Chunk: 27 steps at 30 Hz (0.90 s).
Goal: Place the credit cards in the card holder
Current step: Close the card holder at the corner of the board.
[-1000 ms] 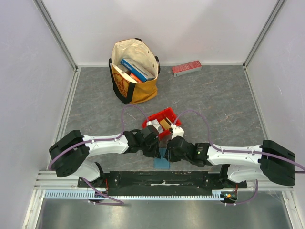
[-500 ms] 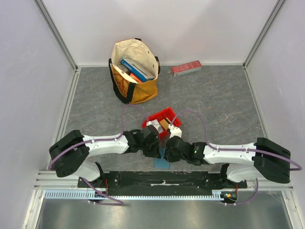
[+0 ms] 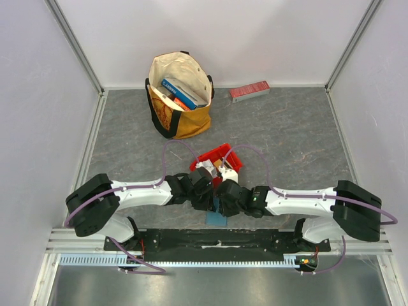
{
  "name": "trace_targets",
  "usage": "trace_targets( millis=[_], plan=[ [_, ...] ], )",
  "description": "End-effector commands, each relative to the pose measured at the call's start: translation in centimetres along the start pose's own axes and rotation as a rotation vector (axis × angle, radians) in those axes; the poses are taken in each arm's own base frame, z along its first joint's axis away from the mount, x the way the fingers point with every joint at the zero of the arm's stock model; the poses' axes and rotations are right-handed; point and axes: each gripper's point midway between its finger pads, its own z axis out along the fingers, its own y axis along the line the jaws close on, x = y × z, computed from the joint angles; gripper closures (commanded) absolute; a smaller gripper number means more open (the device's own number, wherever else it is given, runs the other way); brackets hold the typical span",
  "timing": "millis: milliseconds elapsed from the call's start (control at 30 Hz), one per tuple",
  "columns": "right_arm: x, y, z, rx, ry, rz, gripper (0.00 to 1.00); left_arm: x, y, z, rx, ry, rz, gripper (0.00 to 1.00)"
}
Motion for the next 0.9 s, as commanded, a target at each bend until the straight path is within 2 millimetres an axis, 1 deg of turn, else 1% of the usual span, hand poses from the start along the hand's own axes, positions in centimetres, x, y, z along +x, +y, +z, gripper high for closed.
trace_targets(
  millis=[0,67,233,333,567,700,867],
  plan=[
    [1.6,-0.7,-1.0,0.007,0.067,-0.028,0.82,0.5,0.7,0.5,-0.018,0.007,-0.013,0.98],
    [0.8,-0.4,-1.2,0.000,0.030,-0.022,0.81,0.4,0.7,0.5,-0.015,0.005,-0.014,0.98],
    [-0.9,0.0,-1.3,-0.002,-0.046,0.006,0.71,0.5,0.7,0.4,-0.017,0.003,-0.014,0.98],
    [-1.5,0.1,-1.3,-0.003,-0.077,0.029,0.69,0.3,0.5,0.3,-0.010,-0.002,-0.014,0.98],
    [-1.7,-0.2,-0.9,0.003,-0.111,0.067,0.68,0.1,0.2,0.2,-0.003,-0.009,-0.009,0.98],
    [-2.1,0.3,-0.9,-0.019,-0.126,0.078,0.68,0.2,0.3,0.3,-0.007,-0.004,-0.010,0.98],
    [-1.6,0.3,-0.4,-0.019,-0.099,0.068,0.69,0.2,0.4,0.3,-0.008,-0.002,-0.011,0.98]
  ],
)
